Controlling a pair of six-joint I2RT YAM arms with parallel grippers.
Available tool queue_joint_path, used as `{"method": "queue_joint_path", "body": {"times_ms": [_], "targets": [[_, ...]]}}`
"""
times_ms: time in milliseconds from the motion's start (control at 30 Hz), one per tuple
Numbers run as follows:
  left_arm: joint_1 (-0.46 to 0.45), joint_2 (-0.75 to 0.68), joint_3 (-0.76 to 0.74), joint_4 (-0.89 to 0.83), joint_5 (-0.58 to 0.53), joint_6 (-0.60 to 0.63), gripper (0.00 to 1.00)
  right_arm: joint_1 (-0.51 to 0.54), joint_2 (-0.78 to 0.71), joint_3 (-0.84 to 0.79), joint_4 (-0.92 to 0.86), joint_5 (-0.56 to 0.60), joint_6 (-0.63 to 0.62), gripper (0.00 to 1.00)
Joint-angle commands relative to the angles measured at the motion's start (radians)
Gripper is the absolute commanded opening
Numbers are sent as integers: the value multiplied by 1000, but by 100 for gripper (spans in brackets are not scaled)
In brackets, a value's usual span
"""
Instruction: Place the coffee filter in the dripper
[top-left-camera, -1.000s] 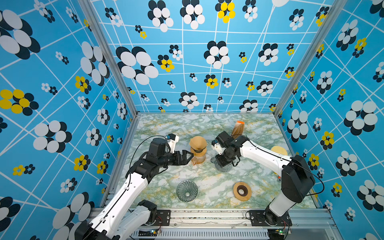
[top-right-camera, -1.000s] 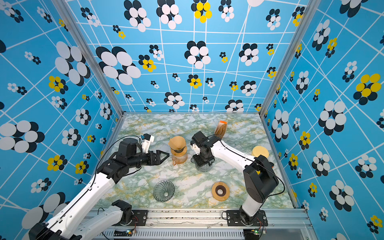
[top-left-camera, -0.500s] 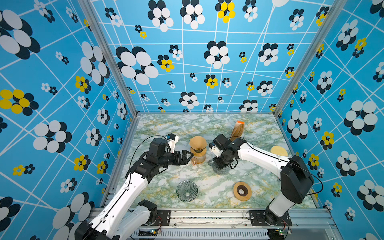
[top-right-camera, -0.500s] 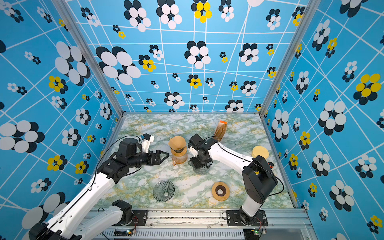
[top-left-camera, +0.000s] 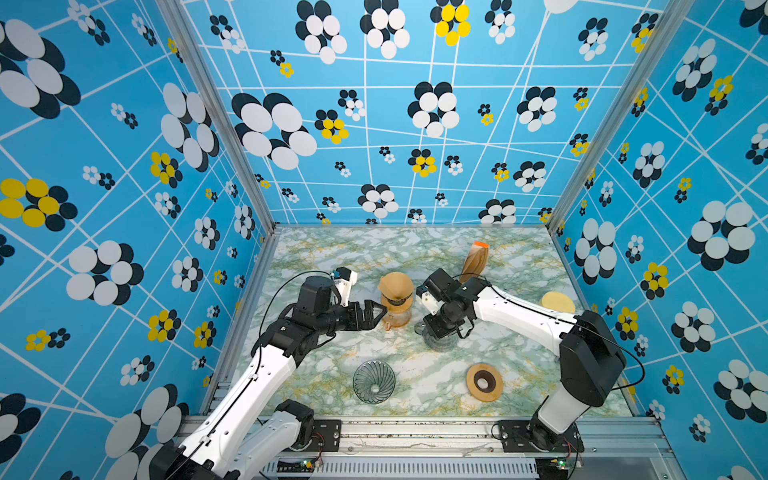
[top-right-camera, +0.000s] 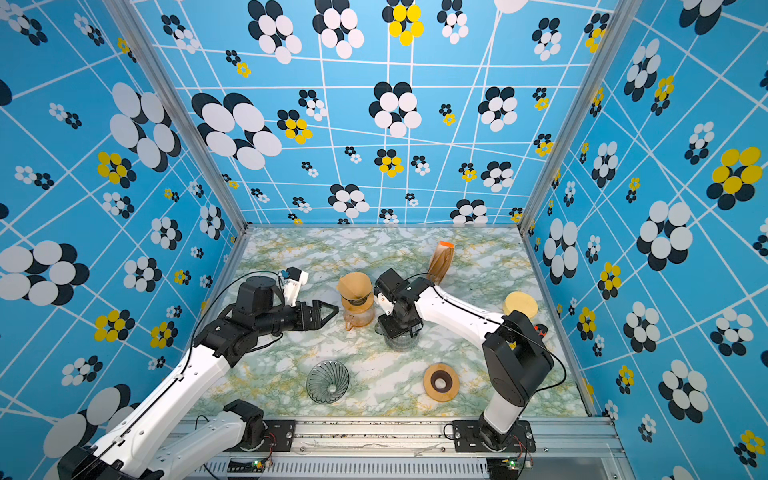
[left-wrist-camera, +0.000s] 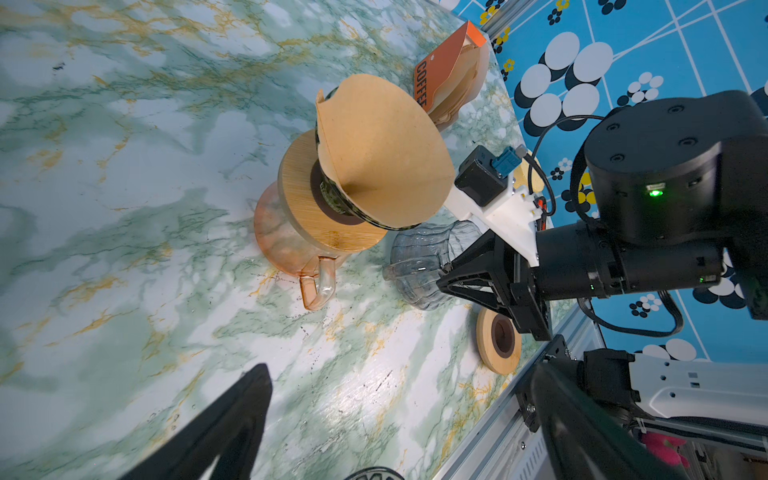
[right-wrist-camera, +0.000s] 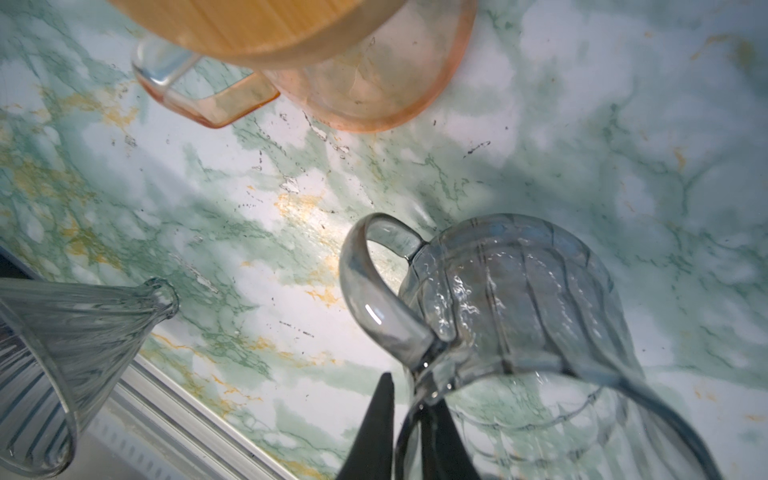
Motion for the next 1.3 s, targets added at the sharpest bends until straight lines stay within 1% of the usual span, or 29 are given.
{"method": "queue_joint_path", "body": {"times_ms": [0,200,300,433,533,600,667,700,733,833,967,1067,1133,1267], "targets": [[-8,-7,27,3,-10,-5,99,8,-20,11,-18,11,17,19],[-10,-9,38,-23,-12,2,99,8,-119,5,-30,46,58,25],[-31,-11,62,-90,-34,18,99,8,-191,1,-44,93,88,30],[-101,-26,90,-177,-90,39,99,5,-306,-36,-33,134,162,40],[-160,-25,109,-206,-119,37,99,-3,-389,-87,-16,147,248,49],[-206,-22,113,-197,-137,19,99,-22,-450,-138,-6,150,324,53],[-263,-18,106,-157,-149,-14,99,-53,-522,-206,0,139,387,59],[-287,-13,101,-135,-152,-32,99,-65,-548,-232,-10,138,409,60],[-316,-6,95,-98,-157,-57,99,-78,-583,-262,-21,135,428,61],[-416,35,62,27,-182,-145,99,-121,-673,-349,-59,131,488,70],[-581,143,63,146,-265,-207,99,-174,-779,-456,-97,128,579,77],[-678,243,90,217,-305,-232,99,-192,-834,-525,-132,144,647,84],[-720,307,113,253,-313,-248,99,-194,-859,-569,-141,148,683,90],[-763,402,148,315,-300,-266,99,-194,-879,-650,-142,160,723,99]]}}
